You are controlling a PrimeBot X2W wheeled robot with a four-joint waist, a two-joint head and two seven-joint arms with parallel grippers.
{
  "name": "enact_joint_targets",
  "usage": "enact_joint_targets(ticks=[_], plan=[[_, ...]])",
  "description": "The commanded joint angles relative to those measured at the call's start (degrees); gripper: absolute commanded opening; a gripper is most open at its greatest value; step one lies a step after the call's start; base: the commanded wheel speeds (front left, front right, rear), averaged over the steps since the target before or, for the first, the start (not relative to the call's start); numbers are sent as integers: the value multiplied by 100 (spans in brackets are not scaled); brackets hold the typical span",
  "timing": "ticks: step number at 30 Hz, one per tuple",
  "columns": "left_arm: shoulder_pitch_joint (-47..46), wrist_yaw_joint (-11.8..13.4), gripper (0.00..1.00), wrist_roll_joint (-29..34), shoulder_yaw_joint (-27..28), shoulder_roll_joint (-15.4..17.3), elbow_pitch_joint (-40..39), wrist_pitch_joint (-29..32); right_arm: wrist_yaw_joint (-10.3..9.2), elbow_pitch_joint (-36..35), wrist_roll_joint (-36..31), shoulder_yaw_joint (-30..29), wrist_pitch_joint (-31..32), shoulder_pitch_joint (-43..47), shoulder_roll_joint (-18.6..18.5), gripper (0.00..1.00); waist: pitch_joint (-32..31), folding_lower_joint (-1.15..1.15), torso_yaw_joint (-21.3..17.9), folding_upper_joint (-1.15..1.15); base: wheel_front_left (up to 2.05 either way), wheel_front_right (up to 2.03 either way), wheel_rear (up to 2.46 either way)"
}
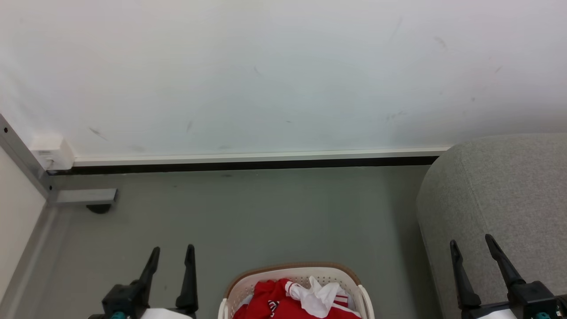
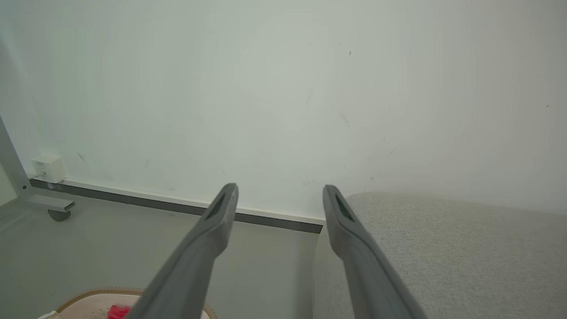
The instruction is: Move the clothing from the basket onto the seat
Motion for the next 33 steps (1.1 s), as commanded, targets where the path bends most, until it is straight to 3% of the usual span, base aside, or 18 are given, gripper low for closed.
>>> enact_joint_targets(ticks=[1,10,18,26,33], plan=[[46,-27,100,158,-4,48,18,-59,-11,-10,-114,-34,-35,0,13,100,7,0,2,0,0,0,0],[14,-34,100,400,-61,49,98,-149,-12,30,-520,-77,-45,-10,98,100,49,0,-8,0,0,0,0],[0,-60,100,410,-37,48,105,-139,-12,4,-444,-23,-46,-46,92,100,144,0,-65,0,0,0,0],[-436,-302,100,525,-214,50,237,-138,-12,-141,-317,-57,-44,-376,89,100,765,0,-182,0,0,0,0],[-1134,-600,100,764,-851,152,1100,85,-12,-278,-157,0,-38,-785,89,100,1536,0,-363,0,0,0,0]])
